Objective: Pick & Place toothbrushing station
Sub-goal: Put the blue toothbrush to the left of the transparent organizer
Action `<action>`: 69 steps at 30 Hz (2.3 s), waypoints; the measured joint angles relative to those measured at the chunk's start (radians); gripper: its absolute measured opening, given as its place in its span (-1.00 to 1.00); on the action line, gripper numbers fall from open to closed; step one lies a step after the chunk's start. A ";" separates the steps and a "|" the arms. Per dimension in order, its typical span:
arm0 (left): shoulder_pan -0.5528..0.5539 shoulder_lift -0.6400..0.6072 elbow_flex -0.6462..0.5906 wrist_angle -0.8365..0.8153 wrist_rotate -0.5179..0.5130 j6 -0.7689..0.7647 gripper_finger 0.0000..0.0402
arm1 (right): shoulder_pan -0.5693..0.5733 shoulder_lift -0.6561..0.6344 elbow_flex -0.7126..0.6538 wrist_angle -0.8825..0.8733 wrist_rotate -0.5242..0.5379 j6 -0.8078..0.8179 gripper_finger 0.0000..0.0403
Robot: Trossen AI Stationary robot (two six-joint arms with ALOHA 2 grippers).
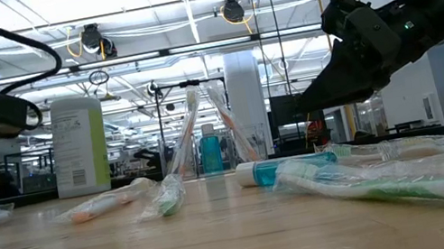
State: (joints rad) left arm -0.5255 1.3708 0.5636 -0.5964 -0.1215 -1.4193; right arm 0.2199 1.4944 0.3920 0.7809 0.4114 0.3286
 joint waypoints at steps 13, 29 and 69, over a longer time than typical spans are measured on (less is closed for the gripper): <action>0.104 -0.028 0.081 0.006 0.021 0.179 -0.61 | -0.004 0.000 0.000 0.001 0.002 -0.027 -0.21; 0.137 0.014 0.082 0.110 0.097 0.255 -0.03 | -0.004 0.000 0.000 0.001 0.002 -0.064 -0.21; 0.336 -0.042 0.084 1.322 -0.868 1.444 -0.91 | -0.038 0.000 0.000 0.016 0.002 -0.103 -0.21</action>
State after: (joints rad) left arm -0.1892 1.3290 0.6472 0.7253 -0.9898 0.0244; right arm 0.1818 1.4940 0.3920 0.7971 0.4137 0.2253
